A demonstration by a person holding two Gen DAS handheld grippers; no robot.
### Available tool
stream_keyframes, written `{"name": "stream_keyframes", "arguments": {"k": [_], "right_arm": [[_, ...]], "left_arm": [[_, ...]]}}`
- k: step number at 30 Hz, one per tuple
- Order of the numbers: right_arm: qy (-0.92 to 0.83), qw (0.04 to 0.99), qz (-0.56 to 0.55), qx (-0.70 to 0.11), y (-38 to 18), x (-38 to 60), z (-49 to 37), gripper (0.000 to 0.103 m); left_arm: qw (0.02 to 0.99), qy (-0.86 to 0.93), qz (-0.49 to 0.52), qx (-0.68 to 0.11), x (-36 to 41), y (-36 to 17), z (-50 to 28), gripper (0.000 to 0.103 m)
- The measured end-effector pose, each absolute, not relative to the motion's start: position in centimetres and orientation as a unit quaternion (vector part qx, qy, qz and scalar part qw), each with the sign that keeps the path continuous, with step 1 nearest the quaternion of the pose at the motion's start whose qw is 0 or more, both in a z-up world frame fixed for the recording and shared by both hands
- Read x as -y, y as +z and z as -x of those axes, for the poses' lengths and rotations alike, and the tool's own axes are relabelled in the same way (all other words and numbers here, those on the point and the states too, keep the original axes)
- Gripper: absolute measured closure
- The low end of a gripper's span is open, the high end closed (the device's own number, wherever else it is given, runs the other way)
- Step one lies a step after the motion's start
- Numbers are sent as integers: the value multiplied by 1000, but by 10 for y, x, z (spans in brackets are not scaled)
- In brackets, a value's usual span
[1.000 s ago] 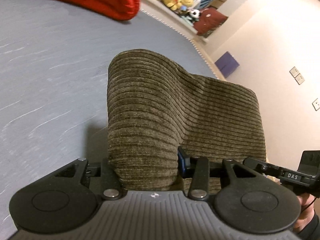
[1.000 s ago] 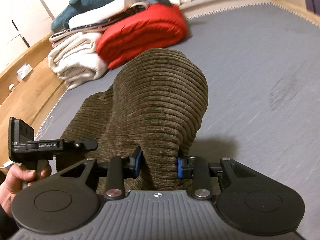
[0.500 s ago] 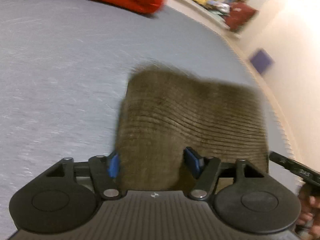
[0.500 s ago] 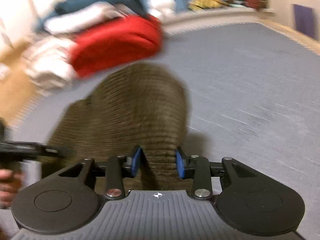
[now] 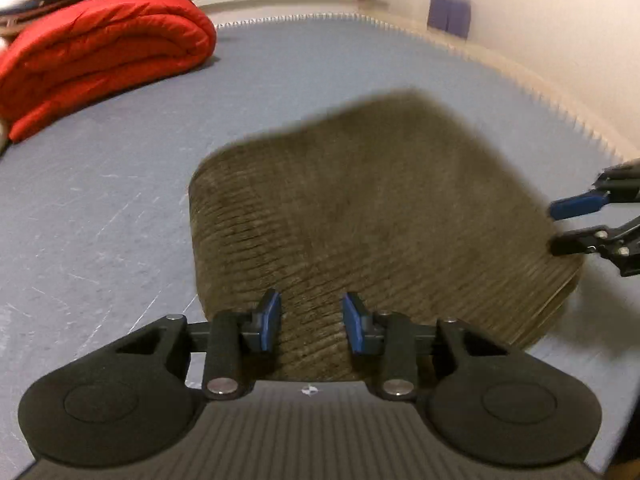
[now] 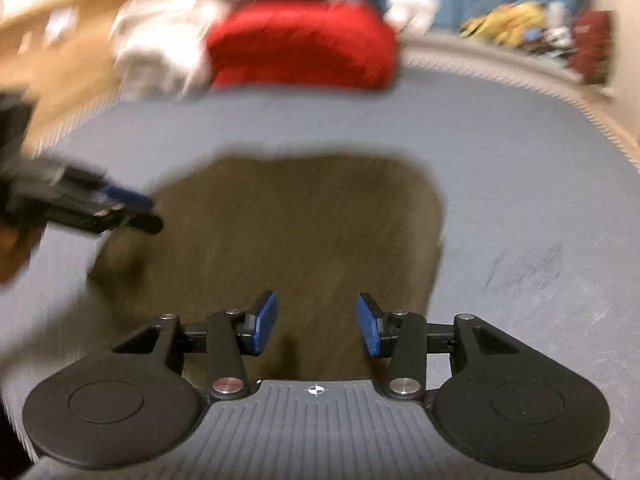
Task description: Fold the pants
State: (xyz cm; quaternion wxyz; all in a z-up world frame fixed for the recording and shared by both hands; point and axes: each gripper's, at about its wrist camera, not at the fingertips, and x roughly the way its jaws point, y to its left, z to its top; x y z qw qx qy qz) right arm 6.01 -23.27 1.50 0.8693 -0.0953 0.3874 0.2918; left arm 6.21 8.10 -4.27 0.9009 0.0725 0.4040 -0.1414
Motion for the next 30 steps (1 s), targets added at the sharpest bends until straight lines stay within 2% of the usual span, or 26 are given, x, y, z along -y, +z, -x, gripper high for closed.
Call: {"name": "stream_keyframes", "arguments": {"k": [1,3,9,13,17,18,19,20,22,23,24,26,30], "right_arm": [[290,854,121,-415,2,229,-60,55],[286,852,143,-415,-9,228,-57,55],[284,864,93,-405,14,237,-51,54],[285,842,142,-435,-5,231,-47,53],[286,842,156,-430,-3,229,-42,53],[284,844,152,-429,-1,230,-42,52],[281,847,146,-427,2,231,-40,51],[273,853,141,-421,6,231,-39,47],[252,870,128,-404,13,232,-31,30],[241,880,117,-393,19,233,-27,20],[227,891,101,-379,29,235,-22,13],[201,907,65,-365,45,238,-13,12],[147,917,-9,-370,71,240,9,1]], "left_arm": [[902,-147,-62,-401,-83,-41,-60,63],[902,-140,-43,-405,-88,-32,-58,63],[905,-168,-14,-391,-95,-9,-62,63],[864,-189,-79,-460,-87,-40,-55,63],[873,-181,-81,-446,-84,-31,-46,62],[878,-172,-77,-441,-83,-27,-44,57],[884,-159,-73,-433,-81,-23,-39,48],[892,-145,-68,-422,-79,-19,-35,42],[909,-110,-46,-399,-72,-7,-23,14],[918,-88,-25,-387,-68,1,-16,11],[923,-68,-8,-379,-65,8,-10,7],[926,-26,5,-378,-53,19,-4,0],[929,28,-5,-369,-36,39,14,0]]}}
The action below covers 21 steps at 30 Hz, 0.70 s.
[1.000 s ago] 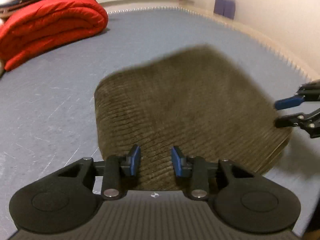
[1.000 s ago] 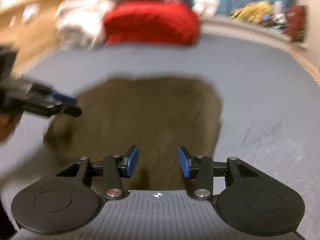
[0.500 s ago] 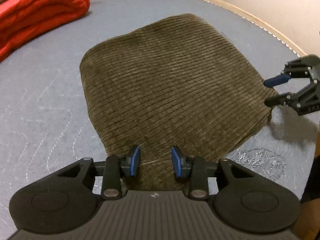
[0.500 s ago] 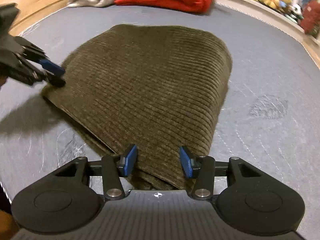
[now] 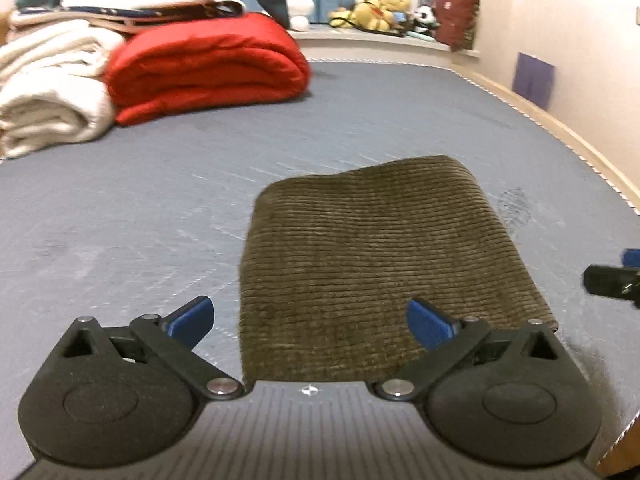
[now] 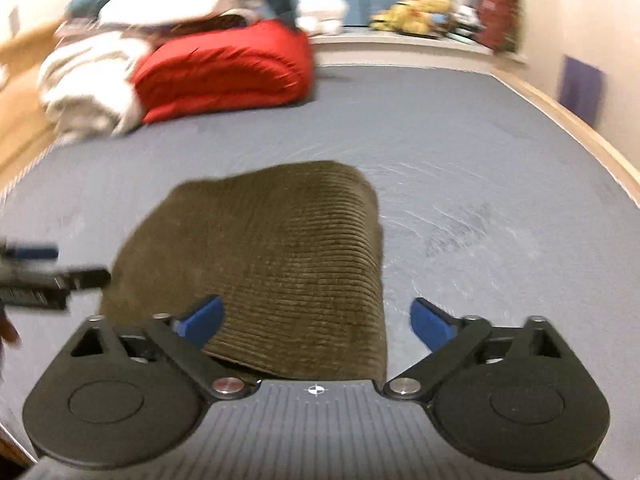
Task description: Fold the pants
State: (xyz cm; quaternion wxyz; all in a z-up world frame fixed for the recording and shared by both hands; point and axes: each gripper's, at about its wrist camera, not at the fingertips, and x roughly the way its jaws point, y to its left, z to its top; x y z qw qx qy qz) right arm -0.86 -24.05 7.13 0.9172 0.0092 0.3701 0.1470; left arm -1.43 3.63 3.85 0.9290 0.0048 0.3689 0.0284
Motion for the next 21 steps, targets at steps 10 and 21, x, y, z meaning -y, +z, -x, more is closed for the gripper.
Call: {"name": "stream_keyframes", "arguments": {"k": [10,21], "right_arm": [[77,902,-72,-419,69,241,32,1],[81,907,-27,-412,67,216,18,1]], "left_arm": [[921,14,-4,-388,-10,38,41,0],[901,31,48,-431,-25,17,18,0]]}}
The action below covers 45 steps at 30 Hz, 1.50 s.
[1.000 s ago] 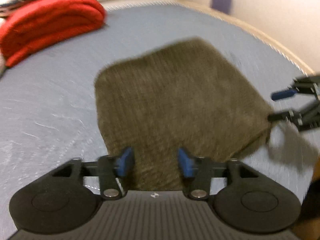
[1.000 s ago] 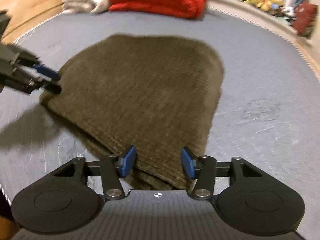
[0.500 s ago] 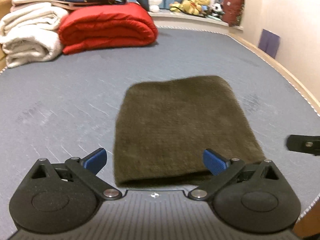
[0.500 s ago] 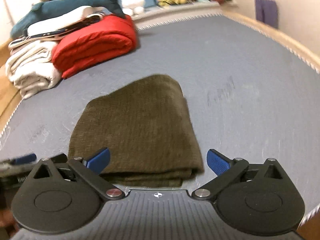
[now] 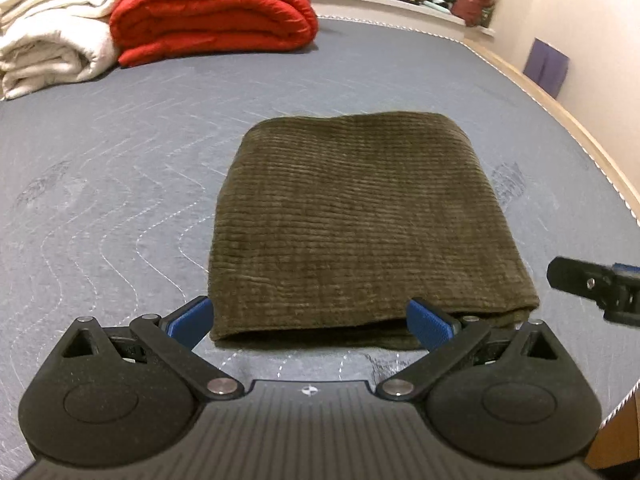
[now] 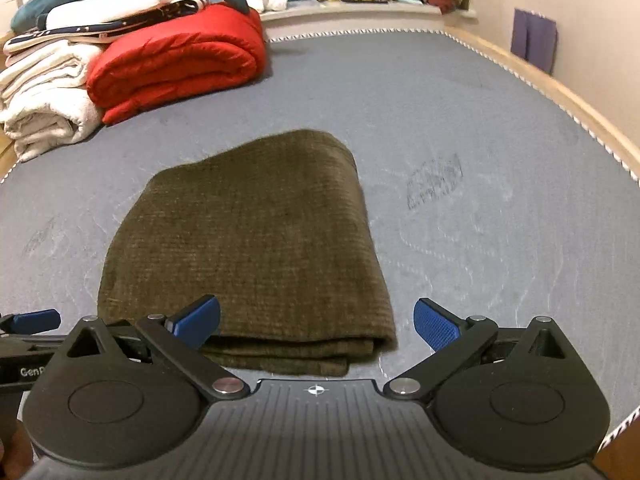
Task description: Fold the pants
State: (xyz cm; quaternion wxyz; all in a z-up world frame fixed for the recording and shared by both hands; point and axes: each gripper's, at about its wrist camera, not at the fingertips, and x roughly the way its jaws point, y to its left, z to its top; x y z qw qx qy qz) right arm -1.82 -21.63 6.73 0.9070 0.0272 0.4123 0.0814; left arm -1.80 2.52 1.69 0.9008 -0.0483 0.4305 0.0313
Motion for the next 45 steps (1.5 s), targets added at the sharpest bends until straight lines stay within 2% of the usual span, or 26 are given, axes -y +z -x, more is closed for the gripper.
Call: {"name": "stream_keyframes", "arguments": {"k": [45], "right_arm": [[92,901,2,-425,58,190,19,1]], "left_arm": [[904,29,50,-424,-26,22,20,0]]}}
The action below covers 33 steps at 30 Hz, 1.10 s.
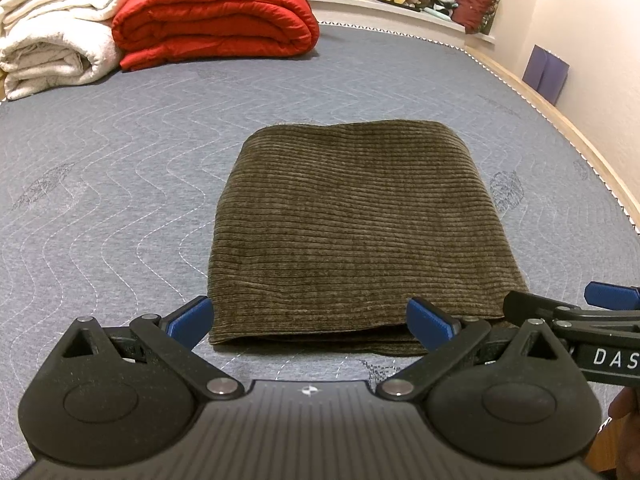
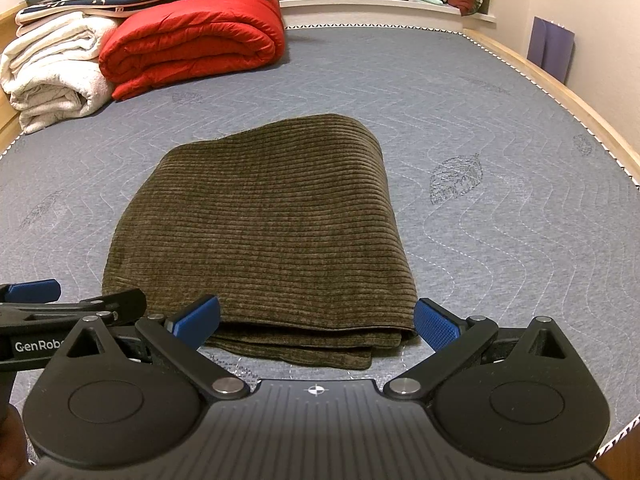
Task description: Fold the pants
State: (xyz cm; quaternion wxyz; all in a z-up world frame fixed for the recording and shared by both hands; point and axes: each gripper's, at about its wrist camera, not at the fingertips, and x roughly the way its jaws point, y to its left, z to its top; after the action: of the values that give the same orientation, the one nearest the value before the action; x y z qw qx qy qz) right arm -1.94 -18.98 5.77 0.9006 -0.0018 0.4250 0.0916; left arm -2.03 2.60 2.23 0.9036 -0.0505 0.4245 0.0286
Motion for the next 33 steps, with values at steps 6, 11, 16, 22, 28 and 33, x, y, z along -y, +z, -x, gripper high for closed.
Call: {"name": "stream_keyframes", "arguments": {"k": [6,11,16,22,28,33], "right_arm": [[92,900,1,-425,58,190,20,1],[92,900,2,-426,58,189,20,1],[92,900,2,-426,58,189,20,1],[93,900,2,-426,58,189,20,1],[92,900,2,-426,58,189,20,1],[93,900,2,-427,58,189,20,1]], "left_arm": [[904,27,48,-423,-26,22,21,0],[905,28,46,-422,-26,23,21,0],[905,27,46,-422,-26,23,21,0],[905,27,46,-422,-26,23,21,0],[905,28,46,-422,-26,23,21,0],[905,28,46,-422,-26,23,21,0]]}}
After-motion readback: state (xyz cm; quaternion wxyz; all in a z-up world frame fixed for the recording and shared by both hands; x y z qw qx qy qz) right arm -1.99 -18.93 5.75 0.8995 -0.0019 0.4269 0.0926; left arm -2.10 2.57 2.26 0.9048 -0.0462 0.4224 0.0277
